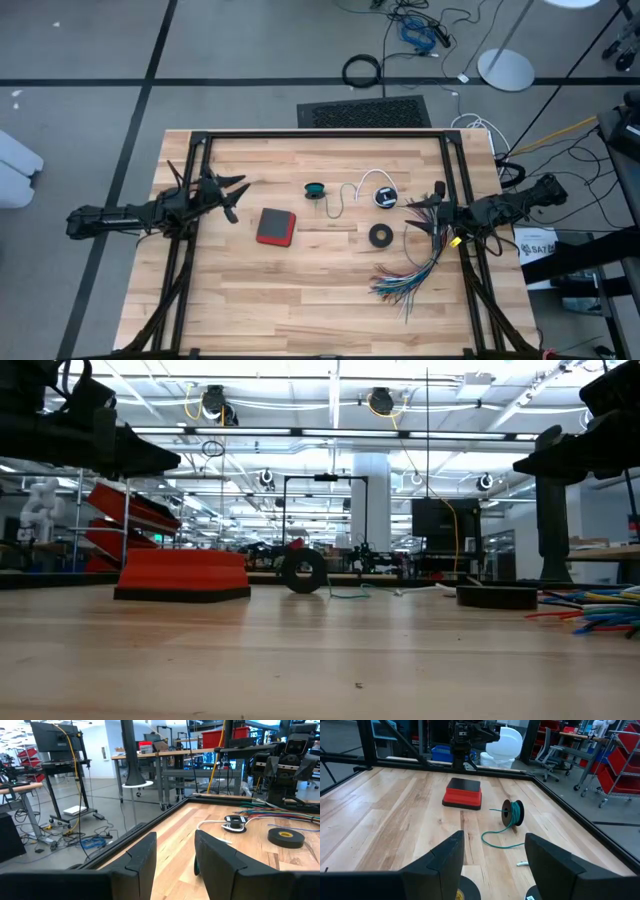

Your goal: Coiling cords

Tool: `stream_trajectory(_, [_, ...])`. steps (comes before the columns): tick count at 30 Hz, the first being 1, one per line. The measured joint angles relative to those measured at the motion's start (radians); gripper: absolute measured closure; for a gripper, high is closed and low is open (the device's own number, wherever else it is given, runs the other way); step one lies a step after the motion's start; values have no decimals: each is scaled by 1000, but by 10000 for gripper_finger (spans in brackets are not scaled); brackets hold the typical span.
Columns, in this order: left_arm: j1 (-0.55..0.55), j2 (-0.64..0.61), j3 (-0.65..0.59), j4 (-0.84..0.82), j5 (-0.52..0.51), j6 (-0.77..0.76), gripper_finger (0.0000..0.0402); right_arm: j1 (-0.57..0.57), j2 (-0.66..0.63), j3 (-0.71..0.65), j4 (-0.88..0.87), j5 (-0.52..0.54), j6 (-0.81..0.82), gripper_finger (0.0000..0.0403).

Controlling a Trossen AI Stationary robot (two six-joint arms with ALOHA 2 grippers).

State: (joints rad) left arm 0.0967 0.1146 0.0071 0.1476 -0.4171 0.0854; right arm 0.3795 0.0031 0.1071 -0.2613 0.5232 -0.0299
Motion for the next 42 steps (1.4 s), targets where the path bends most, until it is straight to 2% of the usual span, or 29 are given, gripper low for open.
stream_trajectory(28, [0, 0, 0, 0, 0, 0, 259, 0, 0, 0, 1, 0, 0, 206])
stream_trajectory(32, [0, 0, 0, 0, 0, 0, 259, 0, 0, 0, 14, -1, 60, 206])
stream_trajectory(36, [0, 0, 0, 0, 0, 0, 259, 0, 0, 0, 110, 0, 139, 206])
stream_trajectory(42, [0, 0, 0, 0, 0, 0, 259, 0, 0, 0, 431, 2, 96, 206])
